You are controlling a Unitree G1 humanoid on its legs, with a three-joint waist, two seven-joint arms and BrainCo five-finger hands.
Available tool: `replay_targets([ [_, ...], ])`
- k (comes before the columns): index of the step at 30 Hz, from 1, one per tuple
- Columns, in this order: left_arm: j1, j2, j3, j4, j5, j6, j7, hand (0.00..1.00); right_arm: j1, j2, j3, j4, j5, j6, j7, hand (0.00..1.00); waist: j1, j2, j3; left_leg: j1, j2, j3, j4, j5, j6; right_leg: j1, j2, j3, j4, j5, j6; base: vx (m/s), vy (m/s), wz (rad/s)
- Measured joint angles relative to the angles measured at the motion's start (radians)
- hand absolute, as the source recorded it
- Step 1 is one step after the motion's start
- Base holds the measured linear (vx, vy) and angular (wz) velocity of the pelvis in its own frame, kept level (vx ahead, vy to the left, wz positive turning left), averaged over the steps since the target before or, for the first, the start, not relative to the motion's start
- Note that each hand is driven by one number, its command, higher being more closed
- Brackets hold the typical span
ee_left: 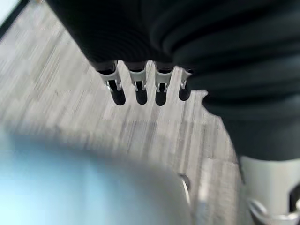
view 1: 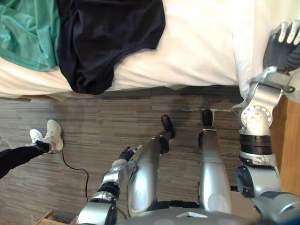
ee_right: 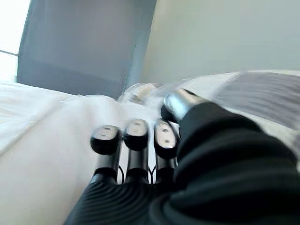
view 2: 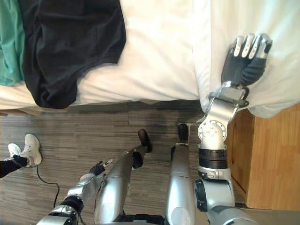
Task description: Tidy the bed and pick cloth on bed and put in laundry
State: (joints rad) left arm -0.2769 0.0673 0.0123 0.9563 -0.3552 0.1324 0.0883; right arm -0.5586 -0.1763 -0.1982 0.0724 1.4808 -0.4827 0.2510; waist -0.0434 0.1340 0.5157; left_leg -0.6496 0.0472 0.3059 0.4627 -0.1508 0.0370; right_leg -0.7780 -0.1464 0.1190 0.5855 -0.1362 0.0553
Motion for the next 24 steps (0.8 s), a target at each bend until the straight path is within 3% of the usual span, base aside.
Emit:
replay_targets([
  [3,-0.007,-0.017,0.035,0.001,0.026,-0.001,-0.003,0.0,0.084,0.041,-0.055,0.066,0.01,-0.001,0.088,1.0,-0.013,-0.011,0.001,0.017,0.012,0.003,0.014,-0.014,0.001,0.026,0.008,0.0,-0.013,0.0,0.0,0.05,-0.016,-0.11],
  [5,-0.006,-0.022,0.051,0.009,0.038,-0.005,-0.004,0.0,0.153,0.081,-0.112,0.172,0.054,0.011,0.097,1.0,-0.016,-0.025,0.002,0.05,0.023,0.012,0.015,-0.024,0.0,0.066,0.018,0.002,-0.038,0.004,0.002,0.09,-0.009,-0.24],
  [8,0.008,-0.043,0.089,0.013,0.074,-0.01,-0.001,0.0,0.278,0.129,-0.209,0.43,0.096,0.073,0.03,1.0,-0.014,-0.029,0.001,0.118,0.037,0.037,-0.003,-0.047,-0.005,0.14,0.033,0.017,-0.091,0.019,0.005,0.16,0.007,-0.38],
  [10,0.027,-0.056,0.117,0.014,0.095,-0.011,0.001,0.0,0.366,0.169,-0.228,0.487,0.069,0.11,-0.018,1.0,-0.023,-0.029,0.001,0.179,0.038,0.069,-0.039,-0.051,-0.008,0.188,0.04,0.043,-0.135,0.033,0.01,0.15,0.008,-0.53],
  [11,0.031,-0.063,0.127,0.02,0.109,-0.01,0.005,0.0,0.399,0.178,-0.227,0.515,0.04,0.132,-0.053,0.0,-0.031,-0.029,0.001,0.221,0.038,0.082,-0.064,-0.053,-0.011,0.227,0.042,0.051,-0.165,0.041,0.014,0.15,0.005,-0.45],
  [14,0.046,-0.085,0.156,0.028,0.143,-0.01,0.009,0.0,0.448,0.192,-0.227,0.573,-0.054,0.204,-0.105,0.0,-0.033,-0.037,-0.009,0.336,0.043,0.107,-0.128,-0.056,-0.018,0.344,0.05,0.057,-0.255,0.064,0.015,0.19,-0.003,-0.35],
  [17,0.073,-0.083,0.174,0.053,0.173,-0.008,0.028,0.0,0.458,0.218,-0.228,0.634,-0.216,0.276,-0.136,0.0,-0.03,-0.074,-0.068,0.415,0.043,0.125,-0.188,-0.043,-0.026,0.423,0.05,0.056,-0.313,0.074,0.017,0.17,-0.024,-0.05],
  [19,0.108,-0.097,0.188,0.046,0.172,-0.005,0.02,0.0,0.494,0.249,-0.244,0.684,-0.396,0.314,-0.139,0.0,-0.02,-0.097,-0.133,0.49,0.026,0.132,-0.256,-0.002,-0.048,0.491,0.035,0.016,-0.34,0.073,0.017,0.19,-0.013,0.34],
  [21,0.134,-0.125,0.187,0.041,0.173,-0.004,0.012,0.0,0.529,0.255,-0.24,0.739,-0.527,0.339,-0.143,0.0,-0.015,-0.099,-0.201,0.542,0.015,0.128,-0.32,0.031,-0.061,0.534,0.024,-0.048,-0.34,0.071,0.015,0.15,-0.008,0.58],
  [24,0.165,-0.134,0.155,0.007,0.184,0.005,-0.003,0.0,0.521,0.249,-0.221,0.799,-0.793,0.363,-0.168,0.0,0.008,-0.113,-0.246,0.61,0.001,0.094,-0.373,0.043,-0.074,0.568,0.008,-0.133,-0.281,0.028,0.001,0.11,-0.032,0.35],
])
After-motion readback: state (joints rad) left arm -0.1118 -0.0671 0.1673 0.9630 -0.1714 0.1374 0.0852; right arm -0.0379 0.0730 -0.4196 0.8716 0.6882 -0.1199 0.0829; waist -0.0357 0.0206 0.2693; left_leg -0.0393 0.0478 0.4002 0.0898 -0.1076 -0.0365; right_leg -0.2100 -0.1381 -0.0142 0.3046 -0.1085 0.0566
